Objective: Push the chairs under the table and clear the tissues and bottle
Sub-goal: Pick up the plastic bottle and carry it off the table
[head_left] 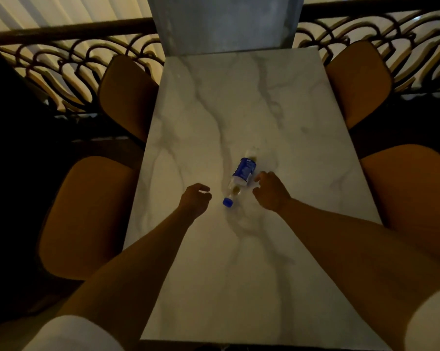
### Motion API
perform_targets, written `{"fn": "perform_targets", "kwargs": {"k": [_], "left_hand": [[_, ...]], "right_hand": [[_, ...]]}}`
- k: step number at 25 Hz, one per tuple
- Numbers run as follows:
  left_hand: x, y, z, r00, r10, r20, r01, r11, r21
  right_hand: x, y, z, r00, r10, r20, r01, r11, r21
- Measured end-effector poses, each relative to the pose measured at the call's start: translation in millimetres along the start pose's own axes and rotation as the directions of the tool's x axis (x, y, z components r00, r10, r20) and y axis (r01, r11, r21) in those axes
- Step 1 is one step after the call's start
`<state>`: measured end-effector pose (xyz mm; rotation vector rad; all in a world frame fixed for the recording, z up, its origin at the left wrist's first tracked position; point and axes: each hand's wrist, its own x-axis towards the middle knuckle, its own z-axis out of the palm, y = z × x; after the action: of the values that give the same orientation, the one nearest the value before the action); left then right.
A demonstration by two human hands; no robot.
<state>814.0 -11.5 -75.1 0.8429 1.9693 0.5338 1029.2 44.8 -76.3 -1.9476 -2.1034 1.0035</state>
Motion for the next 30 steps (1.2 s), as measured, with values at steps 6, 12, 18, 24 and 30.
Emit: {"fn": "perform_targets", "kwargs": {"k": [6, 12, 18, 24, 30], "left_hand": [[51.6, 32.3, 41.8, 0.987, 0.162, -0.002, -0.155, 0.948, 0.279], [80.6, 42.2, 75.6, 0.999, 0.023, 0.047, -0.032, 0.980, 0.199], [85.1, 41.0, 75.3, 0.996, -0.051, 0.072, 0.045, 0.996, 0.081], [66.2, 41.9, 63.9, 0.996, -0.030, 0.083, 0.031, 0.999, -0.019], [17.4, 59.6, 40.0, 0.984, -0.024, 0.176, 0.071, 0.962, -0.263]], "right_hand": [[49.5, 22.4, 6.1, 0.981, -0.193, 0.013, 0.191, 0.959, -0.209], [74.6, 33.3, 32.4, 0.928, -0.373, -0.017, 0.366, 0.917, -0.161], [95.0, 38.5, 48.9, 0.909, -0.416, -0.001, 0.413, 0.903, -0.118], [79.9, 42.5, 43.7, 0.908, -0.419, 0.011, 0.416, 0.897, -0.151], [24.1, 40.9, 22.3, 0.908, -0.407, -0.095, 0.397, 0.911, -0.112]]}}
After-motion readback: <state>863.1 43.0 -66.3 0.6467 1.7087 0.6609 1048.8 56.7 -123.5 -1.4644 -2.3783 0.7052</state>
